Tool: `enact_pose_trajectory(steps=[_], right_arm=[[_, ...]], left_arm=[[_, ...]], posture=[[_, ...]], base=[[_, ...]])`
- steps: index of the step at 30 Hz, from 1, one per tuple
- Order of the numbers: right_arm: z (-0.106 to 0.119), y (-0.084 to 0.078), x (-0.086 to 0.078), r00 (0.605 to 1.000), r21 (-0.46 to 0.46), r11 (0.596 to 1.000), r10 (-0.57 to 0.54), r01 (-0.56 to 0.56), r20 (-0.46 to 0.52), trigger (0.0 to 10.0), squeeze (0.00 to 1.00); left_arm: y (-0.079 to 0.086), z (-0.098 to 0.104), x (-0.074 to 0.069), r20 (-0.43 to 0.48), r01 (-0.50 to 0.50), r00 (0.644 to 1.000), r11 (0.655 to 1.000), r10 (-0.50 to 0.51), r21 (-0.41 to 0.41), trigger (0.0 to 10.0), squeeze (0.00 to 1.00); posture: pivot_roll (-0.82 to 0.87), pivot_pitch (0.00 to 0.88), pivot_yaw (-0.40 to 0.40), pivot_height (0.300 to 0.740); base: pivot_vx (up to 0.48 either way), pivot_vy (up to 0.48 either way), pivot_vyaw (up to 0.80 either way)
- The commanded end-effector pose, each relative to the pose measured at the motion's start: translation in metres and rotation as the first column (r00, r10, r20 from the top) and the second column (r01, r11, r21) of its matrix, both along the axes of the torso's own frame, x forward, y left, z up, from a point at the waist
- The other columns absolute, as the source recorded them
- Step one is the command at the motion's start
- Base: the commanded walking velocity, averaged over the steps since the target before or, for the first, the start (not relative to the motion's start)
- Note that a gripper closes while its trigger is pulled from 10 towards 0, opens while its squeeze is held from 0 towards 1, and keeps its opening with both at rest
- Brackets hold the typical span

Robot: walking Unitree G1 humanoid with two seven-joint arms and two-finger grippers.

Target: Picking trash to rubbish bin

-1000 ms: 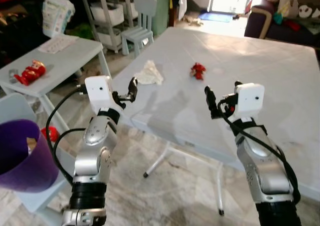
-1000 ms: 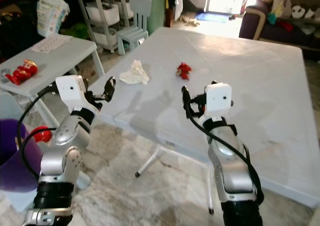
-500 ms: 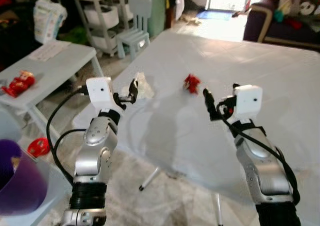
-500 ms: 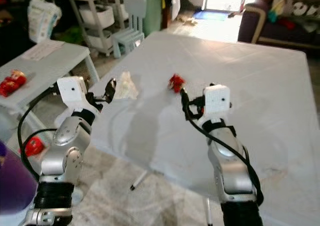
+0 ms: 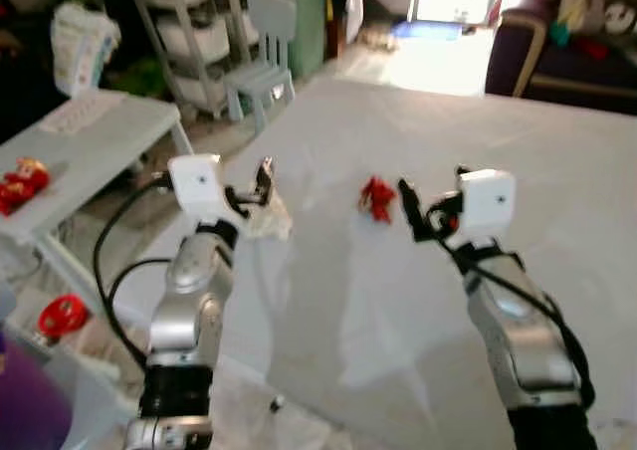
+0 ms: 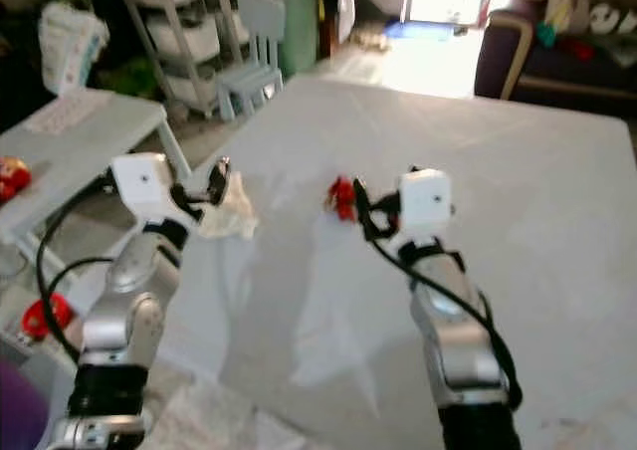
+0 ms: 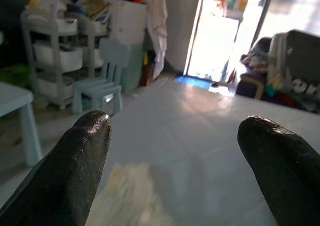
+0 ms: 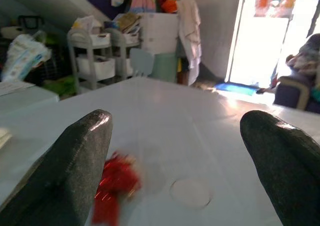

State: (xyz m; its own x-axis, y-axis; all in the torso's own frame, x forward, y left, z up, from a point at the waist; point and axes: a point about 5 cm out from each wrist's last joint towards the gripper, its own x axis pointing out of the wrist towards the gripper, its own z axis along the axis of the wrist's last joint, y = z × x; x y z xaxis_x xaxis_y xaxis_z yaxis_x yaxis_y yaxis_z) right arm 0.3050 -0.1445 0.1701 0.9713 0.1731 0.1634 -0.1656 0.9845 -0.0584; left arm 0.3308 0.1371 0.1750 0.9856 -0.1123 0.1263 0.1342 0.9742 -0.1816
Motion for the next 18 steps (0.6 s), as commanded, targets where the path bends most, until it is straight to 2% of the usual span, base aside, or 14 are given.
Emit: enact_pose_trajectory(steps=[1,10,18], right_arm=[[0.004,0.008,0.000,0.999,0.007,0.999,0.034,-0.034,0.014,10.0,0.00],[0.005,0.006,-0.002,0.999,0.002,0.999,0.035,-0.035,0.011,10.0,0.00],[0.005,0.002,-0.006,0.999,-0.011,0.999,0.032,-0.032,0.007,10.0,0.00]], left_arm=[[0.008,0.000,0.000,-0.002,-0.031,1.000,0.999,0.031,0.007,10.0,0.00],[0.011,-0.013,0.005,-0.060,-0.051,0.997,0.998,0.053,0.028,10.0,0.00],[0.005,-0.023,0.014,-0.101,-0.045,0.994,0.999,0.047,0.025,10.0,0.00]], posture=[[-0.03,0.067,0.016,0.740],[-0.04,0.073,0.013,0.740],[-0.06,0.082,0.008,0.740]], base=[[0.000,0.000,0.00],[0.000,0.000,0.00],[0.000,0.000,0.00]])
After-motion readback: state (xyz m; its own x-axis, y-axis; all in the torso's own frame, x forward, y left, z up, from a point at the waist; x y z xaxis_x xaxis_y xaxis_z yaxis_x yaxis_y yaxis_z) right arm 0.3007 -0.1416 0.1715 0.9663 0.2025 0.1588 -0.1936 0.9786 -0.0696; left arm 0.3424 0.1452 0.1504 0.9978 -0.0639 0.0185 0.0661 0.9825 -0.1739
